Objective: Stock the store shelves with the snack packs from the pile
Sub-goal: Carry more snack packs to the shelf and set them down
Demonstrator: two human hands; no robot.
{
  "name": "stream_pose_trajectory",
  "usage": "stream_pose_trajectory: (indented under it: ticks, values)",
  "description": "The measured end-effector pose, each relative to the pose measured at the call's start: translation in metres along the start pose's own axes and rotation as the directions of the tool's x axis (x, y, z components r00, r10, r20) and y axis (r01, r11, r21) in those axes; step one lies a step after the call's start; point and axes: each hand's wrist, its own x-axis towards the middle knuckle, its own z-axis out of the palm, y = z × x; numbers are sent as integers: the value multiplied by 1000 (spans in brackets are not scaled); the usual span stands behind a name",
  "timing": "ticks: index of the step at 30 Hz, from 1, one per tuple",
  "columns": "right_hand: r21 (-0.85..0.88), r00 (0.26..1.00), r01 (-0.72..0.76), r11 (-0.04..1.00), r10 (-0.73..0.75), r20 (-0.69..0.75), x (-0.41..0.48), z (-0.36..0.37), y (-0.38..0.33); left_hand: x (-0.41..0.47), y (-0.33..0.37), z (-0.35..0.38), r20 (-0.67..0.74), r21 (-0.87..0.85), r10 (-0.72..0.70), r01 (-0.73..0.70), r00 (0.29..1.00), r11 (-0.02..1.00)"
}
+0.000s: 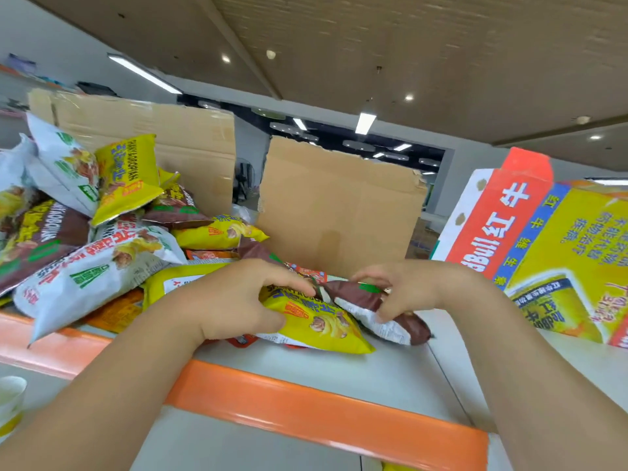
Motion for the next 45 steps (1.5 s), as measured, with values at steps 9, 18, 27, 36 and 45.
stream_pose_trajectory:
  ticks: [9,18,27,36,45]
  values:
    - [-181,999,-13,983,6,-38,-22,40,9,0,6,2,110,30,-12,9,994,1000]
    - [0,943,-296,955,292,-158,-79,37,43,6,40,32,81,477,-3,-36,997,878]
    - [-79,968,-115,990,94,-231,-101,29,56,15,54,41,68,454,-28,-6,997,891]
    - [-211,891,-380,901,295,-347,-98,33,69,23,73,60,-114,529,-189,221,975,819]
    - [-32,883,-355,934,324,-340,-109,43,92,30,94,58,88,268,122,-141,989,953]
